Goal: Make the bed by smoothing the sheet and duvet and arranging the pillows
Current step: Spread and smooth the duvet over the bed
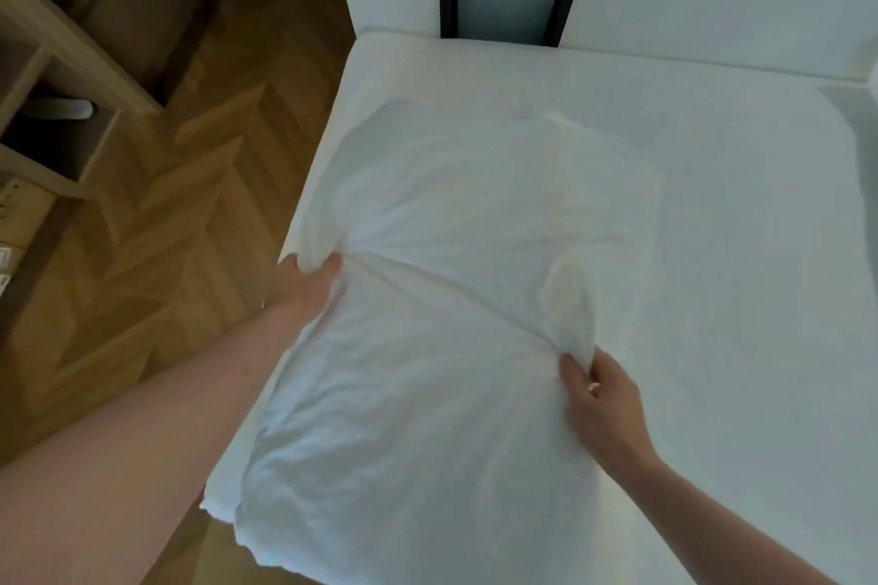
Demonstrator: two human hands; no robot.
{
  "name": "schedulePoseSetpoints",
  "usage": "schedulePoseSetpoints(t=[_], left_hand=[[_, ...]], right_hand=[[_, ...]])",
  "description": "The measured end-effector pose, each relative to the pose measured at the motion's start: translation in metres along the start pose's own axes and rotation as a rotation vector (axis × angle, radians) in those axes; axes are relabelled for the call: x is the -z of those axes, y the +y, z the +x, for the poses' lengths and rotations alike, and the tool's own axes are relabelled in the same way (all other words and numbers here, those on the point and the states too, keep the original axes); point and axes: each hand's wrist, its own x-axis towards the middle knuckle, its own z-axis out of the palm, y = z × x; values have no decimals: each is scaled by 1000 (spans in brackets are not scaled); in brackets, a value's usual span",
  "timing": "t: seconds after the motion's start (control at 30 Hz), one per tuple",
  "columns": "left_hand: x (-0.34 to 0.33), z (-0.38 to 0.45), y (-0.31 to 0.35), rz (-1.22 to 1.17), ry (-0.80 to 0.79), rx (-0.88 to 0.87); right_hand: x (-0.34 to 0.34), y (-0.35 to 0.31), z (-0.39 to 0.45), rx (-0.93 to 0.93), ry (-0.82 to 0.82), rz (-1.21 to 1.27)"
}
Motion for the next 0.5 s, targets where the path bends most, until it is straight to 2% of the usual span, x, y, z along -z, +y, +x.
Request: schedulePoseSetpoints(t=[0.07,0.1,0.17,0.2,0.27,0.33,0.37,0.4,0.5], left_hand=[[1,22,-22,260,-159,109],[-1,28,-27,355,-185,116],[-10,25,-16,439,-100,18],[-17,20,-5,479,5,-136],[-29,4,27,515,207,-605],[-47,-9,60,574,185,-1017],[-60,-10,72,642,100,-1117],[-75,-10,79,709,6,-1135],[-112,7,86,882,-172,-963]], right_hand=[[-16,4,9,-30,-127,-189],[-20,6,11,-65,-157,-249],[-21,7,13,-108,-87,-245],[-18,4,13,-65,13,-211],[-11,-7,18,139,201,-186],[-9,-16,30,301,199,-260],[-13,-20,36,324,144,-331],[-20,-22,41,314,70,-407],[-48,-15,43,246,-143,-586]])
